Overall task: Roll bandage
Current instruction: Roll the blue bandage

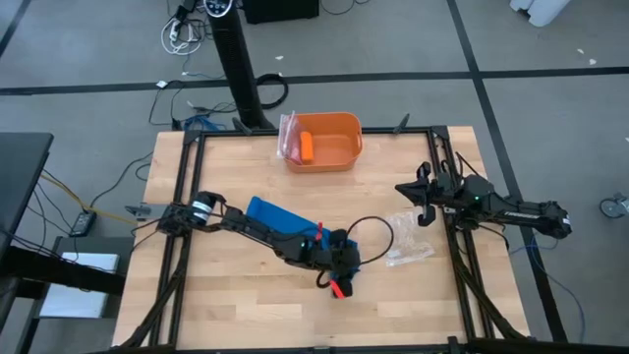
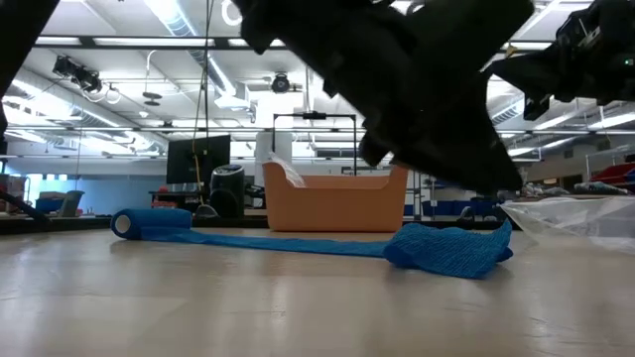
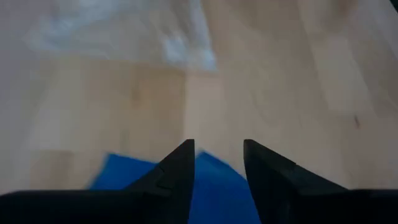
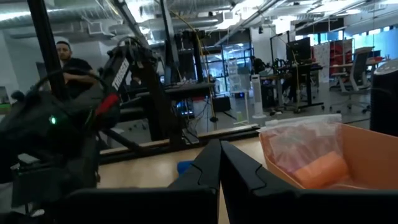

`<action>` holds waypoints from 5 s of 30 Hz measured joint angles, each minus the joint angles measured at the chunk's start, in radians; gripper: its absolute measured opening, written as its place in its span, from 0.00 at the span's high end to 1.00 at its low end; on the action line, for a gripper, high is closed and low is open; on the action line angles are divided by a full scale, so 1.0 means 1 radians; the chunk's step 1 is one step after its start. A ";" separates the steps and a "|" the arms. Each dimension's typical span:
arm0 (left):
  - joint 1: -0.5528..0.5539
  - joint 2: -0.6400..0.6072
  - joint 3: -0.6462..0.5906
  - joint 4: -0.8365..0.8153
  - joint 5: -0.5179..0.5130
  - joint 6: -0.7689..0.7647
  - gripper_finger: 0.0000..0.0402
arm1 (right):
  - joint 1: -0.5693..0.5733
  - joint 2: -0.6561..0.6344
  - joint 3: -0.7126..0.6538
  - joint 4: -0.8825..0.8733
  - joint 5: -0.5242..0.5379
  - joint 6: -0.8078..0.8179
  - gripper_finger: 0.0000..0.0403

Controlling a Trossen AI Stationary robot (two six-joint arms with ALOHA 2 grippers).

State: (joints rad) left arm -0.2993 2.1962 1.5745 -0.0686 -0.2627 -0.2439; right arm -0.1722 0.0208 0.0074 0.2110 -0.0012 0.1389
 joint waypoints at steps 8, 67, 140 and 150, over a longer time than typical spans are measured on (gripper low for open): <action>-0.002 0.028 0.061 -0.043 -0.008 -0.105 0.62 | 0.000 0.000 0.000 -0.002 0.000 0.000 0.97; -0.020 0.073 0.287 -0.395 0.036 0.039 1.00 | 0.001 0.002 0.000 0.109 -0.009 0.041 0.97; 0.044 -0.763 -1.070 0.637 0.012 0.183 1.00 | 0.684 1.641 0.955 -0.668 0.188 -0.213 0.97; 0.043 -0.763 -1.070 0.639 0.040 0.180 1.00 | 0.776 1.634 1.032 -0.903 0.188 -0.065 0.99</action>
State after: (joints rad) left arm -0.2558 1.4330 0.5041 0.5700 -0.2230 -0.0636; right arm 0.6033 1.6550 1.0398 -0.6925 0.1864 0.0743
